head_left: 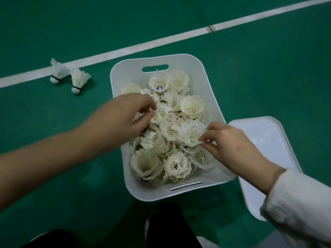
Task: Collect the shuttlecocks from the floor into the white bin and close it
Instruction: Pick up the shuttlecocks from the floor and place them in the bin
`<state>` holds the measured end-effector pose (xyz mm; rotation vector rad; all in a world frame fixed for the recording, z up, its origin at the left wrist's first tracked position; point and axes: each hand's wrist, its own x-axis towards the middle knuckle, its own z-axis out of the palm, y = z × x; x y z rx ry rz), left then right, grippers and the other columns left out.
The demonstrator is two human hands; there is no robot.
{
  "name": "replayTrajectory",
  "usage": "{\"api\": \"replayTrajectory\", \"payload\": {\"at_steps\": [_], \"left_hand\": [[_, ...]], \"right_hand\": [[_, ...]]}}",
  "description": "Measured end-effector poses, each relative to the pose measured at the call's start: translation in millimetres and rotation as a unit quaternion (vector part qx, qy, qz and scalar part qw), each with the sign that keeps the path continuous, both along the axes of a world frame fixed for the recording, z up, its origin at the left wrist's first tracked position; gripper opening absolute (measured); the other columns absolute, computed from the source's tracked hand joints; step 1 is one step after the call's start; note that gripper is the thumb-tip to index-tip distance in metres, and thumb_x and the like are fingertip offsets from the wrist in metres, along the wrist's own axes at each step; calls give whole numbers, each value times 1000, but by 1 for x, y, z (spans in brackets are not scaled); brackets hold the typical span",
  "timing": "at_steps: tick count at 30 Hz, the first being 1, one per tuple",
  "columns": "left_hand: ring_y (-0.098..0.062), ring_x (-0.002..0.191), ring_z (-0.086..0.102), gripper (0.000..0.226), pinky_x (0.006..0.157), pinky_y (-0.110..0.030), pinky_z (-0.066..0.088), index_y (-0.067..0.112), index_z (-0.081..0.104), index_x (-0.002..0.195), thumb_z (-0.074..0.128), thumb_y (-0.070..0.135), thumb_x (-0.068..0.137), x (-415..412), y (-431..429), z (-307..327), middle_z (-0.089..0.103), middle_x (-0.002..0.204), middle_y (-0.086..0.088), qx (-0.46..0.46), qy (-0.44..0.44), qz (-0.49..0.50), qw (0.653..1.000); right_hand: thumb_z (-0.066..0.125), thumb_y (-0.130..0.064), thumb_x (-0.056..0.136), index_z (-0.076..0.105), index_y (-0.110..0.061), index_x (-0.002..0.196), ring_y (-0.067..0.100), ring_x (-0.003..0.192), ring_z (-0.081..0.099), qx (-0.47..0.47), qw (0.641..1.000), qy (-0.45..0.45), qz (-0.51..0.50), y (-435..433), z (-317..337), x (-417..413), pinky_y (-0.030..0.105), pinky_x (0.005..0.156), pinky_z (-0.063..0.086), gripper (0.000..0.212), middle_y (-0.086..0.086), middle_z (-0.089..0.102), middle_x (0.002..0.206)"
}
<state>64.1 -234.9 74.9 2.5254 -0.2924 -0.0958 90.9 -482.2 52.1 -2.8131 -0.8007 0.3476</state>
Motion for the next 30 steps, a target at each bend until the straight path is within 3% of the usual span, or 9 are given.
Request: {"api": "replayTrajectory", "payload": {"at_steps": [3, 10, 13, 17, 21, 24, 30], "left_hand": [[-14, 91, 55, 21, 76, -37, 48, 24, 57, 101, 44, 32, 88, 2, 34, -11, 60, 97, 7, 116, -11, -41, 992], [-13, 92, 54, 29, 67, -28, 43, 27, 57, 99, 32, 38, 88, -2, 64, -9, 56, 103, 9, 153, -21, -67, 986], [-14, 93, 54, 22, 67, -26, 37, 26, 56, 105, 40, 32, 91, 0, 79, -8, 56, 102, 8, 177, -3, -48, 983], [-17, 100, 53, 21, 73, -30, 41, 24, 52, 108, 41, 31, 92, 18, 131, -19, 56, 107, 5, 264, 50, -10, 963], [-26, 106, 52, 27, 78, -36, 44, 17, 48, 116, 44, 25, 90, 47, 198, -50, 53, 116, -5, 281, 108, 101, 948], [-31, 107, 49, 38, 78, -41, 44, 11, 41, 125, 46, 15, 88, 70, 243, -76, 45, 120, -12, 269, 130, 178, 938], [-32, 107, 52, 65, 68, -37, 42, 14, 20, 142, 45, -3, 85, 106, 298, -135, 30, 142, -8, 242, 109, 262, 928]], "right_hand": [[54, -11, 86, 69, -15, 101, 23, 93, 60, -96, 993, 60, 27, 10, -22, -1, 26, 77, 42, 22, 2, 59, 100], [48, -2, 87, 46, -24, 130, 24, 110, 54, -192, 980, 42, 41, 25, 26, 22, 32, 92, 45, 49, 3, 46, 128], [46, -20, 93, 52, -25, 123, 19, 103, 57, -93, 993, 9, 70, 74, 65, 36, 28, 85, 44, 31, -3, 52, 119], [51, -24, 91, 61, -22, 112, 13, 97, 59, 72, 990, 86, 90, 185, 67, 55, 22, 77, 38, 23, -4, 60, 111], [53, -15, 88, 58, -13, 119, 23, 107, 56, 100, 981, 135, 91, 289, 15, 72, 22, 86, 36, 32, 8, 60, 121], [51, -10, 87, 51, -4, 125, 30, 115, 49, 97, 979, 149, 99, 340, -23, 84, 24, 91, 31, 38, 16, 50, 127], [53, -12, 88, 33, 1, 134, 31, 125, 40, 84, 981, 171, 42, 389, -75, 121, 32, 101, 34, 52, 17, 35, 137]]}}
